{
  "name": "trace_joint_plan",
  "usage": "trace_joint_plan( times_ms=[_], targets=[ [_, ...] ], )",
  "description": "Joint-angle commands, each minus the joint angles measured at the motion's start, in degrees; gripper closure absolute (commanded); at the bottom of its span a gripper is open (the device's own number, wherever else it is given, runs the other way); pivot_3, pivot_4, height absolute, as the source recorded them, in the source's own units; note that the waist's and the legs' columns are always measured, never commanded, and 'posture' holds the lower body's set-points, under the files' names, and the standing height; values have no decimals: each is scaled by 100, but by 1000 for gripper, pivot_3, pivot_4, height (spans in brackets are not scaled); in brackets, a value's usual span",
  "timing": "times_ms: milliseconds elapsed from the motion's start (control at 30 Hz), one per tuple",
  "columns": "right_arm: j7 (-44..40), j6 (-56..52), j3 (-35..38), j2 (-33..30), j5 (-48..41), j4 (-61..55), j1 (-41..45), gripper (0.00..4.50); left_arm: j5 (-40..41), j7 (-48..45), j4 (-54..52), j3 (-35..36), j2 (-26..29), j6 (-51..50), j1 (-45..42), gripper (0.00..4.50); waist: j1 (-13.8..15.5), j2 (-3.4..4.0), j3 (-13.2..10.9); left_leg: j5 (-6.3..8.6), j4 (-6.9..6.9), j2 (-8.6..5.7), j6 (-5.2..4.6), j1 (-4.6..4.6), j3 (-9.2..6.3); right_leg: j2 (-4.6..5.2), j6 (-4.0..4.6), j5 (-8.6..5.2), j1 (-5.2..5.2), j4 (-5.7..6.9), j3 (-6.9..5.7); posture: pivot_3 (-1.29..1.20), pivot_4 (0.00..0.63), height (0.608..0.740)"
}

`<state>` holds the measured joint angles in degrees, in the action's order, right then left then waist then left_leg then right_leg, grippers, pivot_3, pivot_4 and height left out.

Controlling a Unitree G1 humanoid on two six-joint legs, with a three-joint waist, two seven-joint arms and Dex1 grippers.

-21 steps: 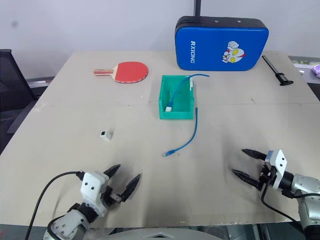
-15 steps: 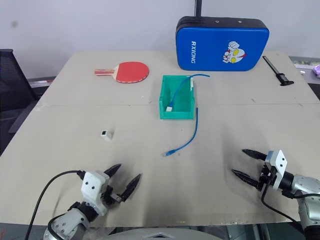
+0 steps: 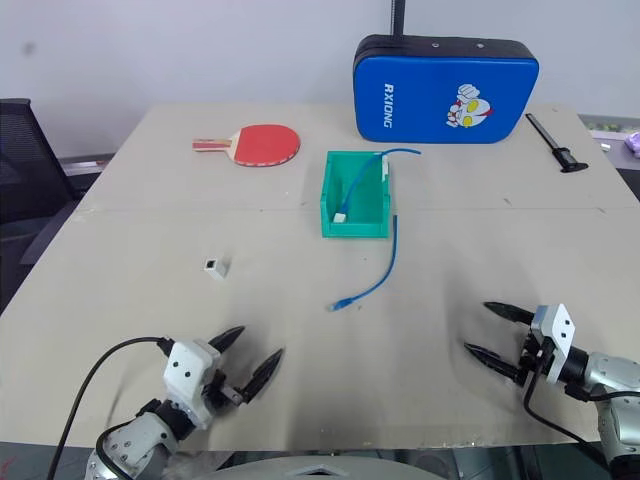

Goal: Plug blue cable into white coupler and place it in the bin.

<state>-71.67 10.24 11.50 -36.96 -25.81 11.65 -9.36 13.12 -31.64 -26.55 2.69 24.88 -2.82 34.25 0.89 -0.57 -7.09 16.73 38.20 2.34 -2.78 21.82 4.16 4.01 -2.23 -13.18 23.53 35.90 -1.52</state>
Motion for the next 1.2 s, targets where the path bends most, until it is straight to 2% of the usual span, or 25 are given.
trace_joint_plan(
  times_ms=[33,100,233,467,633,800,967,1033,1100,1167,1200],
  targets=[
    [-244,60,-77,-87,-20,-265,-99,0,38,-384,-73,-159,359,-349,-27,27,1,5,2,0,2,0,0,1,0,0,0,0,0,1,0,0,150,728],
    [-325,-102,-107,-113,-178,-629,-160,0,112,-538,-222,-204,606,-667,-314,27,7,23,-5,0,3,0,0,1,0,1,0,0,-1,1,0,0,150,728],
    [-315,-469,-208,-185,-337,-1367,-197,0,-236,-658,-220,-661,976,-1275,-1344,27,42,39,-19,-1,14,-6,-1,7,0,2,-1,2,-2,2,-1,0,150,728],
    [189,-846,-246,-55,-359,-2144,-162,0,-408,-1031,558,-1684,724,-2369,-3803,27,78,6,-41,-3,21,-12,-1,12,-8,-3,-3,4,-15,5,-10,0,150,728],
    [383,-926,-152,-95,-397,-2394,-273,0,-366,-1470,893,-2078,741,-2759,-4524,27,-8,-3,-46,-3,20,-15,1,13,-4,-16,-31,13,-15,3,-2,0,150,728],
    [520,-870,-113,-106,-329,-2481,-420,0,-431,-1838,1000,-2345,927,-2953,-4741,27,5,-1,-47,-3,19,-14,1,14,-10,-23,-25,4,-15,3,-4,0,150,728],
    [612,-857,-66,-111,-307,-2546,-523,0,-557,-1998,769,-2366,1456,-3237,-4608,1489,-16,-2,-47,-3,21,-10,1,8,-5,-22,-13,-3,-17,5,6,0,150,728],
    [629,-836,-90,-105,-281,-2533,-528,0,-519,-1985,689,-2362,1531,-3316,-4567,2331,-23,1,-45,-2,20,-6,1,2,-3,-24,-12,-3,-17,7,11,0,150,728],
    [636,-830,-126,-86,-267,-2521,-501,0,-495,-1904,675,-2354,1479,-3343,-4545,3403,-15,1,-45,-3,20,-5,1,-1,-3,-26,-12,-3,-17,10,13,0,150,728],
    [633,-833,-167,-72,-260,-2515,-461,0,-480,-1841,671,-2365,1387,-3355,-4526,4230,-8,1,-45,-3,20,-6,1,0,-3,-27,-12,-3,-17,10,13,0,150,728],
    [625,-840,-185,-71,-262,-2512,-439,0,-462,-1806,680,-2349,1325,-3326,-4515,4487,-7,2,-45,-3,20,-6,1,1,-3,-27,-12,-3,-18,10,13,0,150,728]
  ],
)
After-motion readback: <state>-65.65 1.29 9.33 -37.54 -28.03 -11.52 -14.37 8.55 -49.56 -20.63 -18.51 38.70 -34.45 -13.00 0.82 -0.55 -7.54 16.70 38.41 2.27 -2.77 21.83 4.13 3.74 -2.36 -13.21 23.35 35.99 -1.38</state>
